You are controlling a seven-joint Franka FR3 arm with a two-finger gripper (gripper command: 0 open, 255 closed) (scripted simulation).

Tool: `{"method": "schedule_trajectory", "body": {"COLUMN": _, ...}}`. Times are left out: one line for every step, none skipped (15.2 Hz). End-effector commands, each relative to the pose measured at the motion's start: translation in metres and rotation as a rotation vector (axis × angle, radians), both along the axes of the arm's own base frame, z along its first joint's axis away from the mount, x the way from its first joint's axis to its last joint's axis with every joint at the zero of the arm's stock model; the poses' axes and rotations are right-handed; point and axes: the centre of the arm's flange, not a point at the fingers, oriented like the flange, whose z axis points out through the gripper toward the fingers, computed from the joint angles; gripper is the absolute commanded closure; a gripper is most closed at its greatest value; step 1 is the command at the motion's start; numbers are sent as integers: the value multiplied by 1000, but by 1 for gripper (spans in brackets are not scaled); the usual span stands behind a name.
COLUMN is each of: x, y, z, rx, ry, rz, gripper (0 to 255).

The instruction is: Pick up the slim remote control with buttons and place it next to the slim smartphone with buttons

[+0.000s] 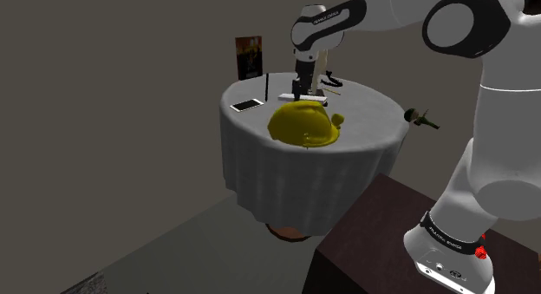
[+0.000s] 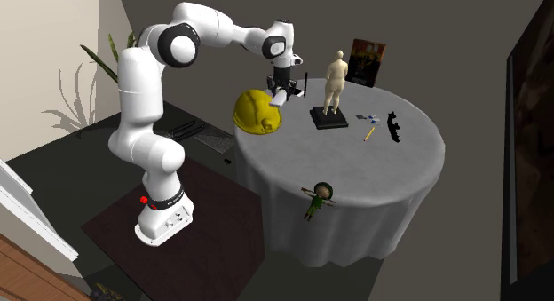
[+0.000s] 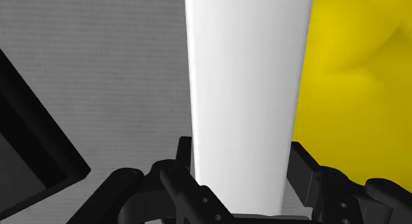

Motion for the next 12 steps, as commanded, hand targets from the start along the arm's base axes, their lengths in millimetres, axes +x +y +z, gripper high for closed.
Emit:
{"method": "schedule_trajectory", "body": {"x": 9, "y": 27, "z": -2, "rx": 3, "ry": 2, "rz": 1, "gripper": 255}}
{"method": "schedule_trajectory", "body": {"x": 14, "y": 39, "z": -2, "rx": 3, "ry": 2, "rz": 1, "gripper": 255}}
{"method": "schedule_trajectory", "body": {"x": 18, "y": 52, "z": -1, "rx": 3, "ry": 2, "rz": 1, "gripper": 255}}
{"method": "schedule_trajectory", "body": {"x": 22, "y": 64, "z": -1, "rx": 3, "ry": 2, "rz": 1, "gripper": 255}}
{"method": "schedule_trajectory", "body": {"x": 27, "y": 77, "z": -1, "rx": 3, "ry": 2, "rz": 1, "gripper": 255}}
{"method": "schedule_trajectory", "body": {"x": 30, "y": 87, "z": -1, "rx": 3, "ry": 2, "rz": 1, "gripper": 255}}
{"method": "schedule_trajectory", "body": {"x": 30, "y": 87, "z": -6, "rx": 3, "ry": 2, "rz": 1, "gripper": 255}}
{"method": "schedule_trajectory", "body": {"x": 30, "y": 87, "z": -12, "rx": 3, "ry": 2, "rz": 1, "gripper": 255}}
{"method": "schedule_trajectory", "body": {"x": 30, "y": 87, "z": -17, "rx": 3, "ry": 2, "rz": 1, "gripper": 255}}
{"method": "schedule_trajectory", "body": {"x": 30, "y": 87, "z": -22, "rx": 3, "ry": 2, "rz": 1, "gripper": 255}}
{"method": "schedule_trajectory", "body": {"x": 30, "y": 87, "z": -28, "rx": 3, "ry": 2, "rz": 1, "gripper": 255}}
{"method": "schedule_trajectory", "body": {"x": 30, "y": 87, "z": -33, "rx": 3, "ry": 2, "rz": 1, "gripper": 255}}
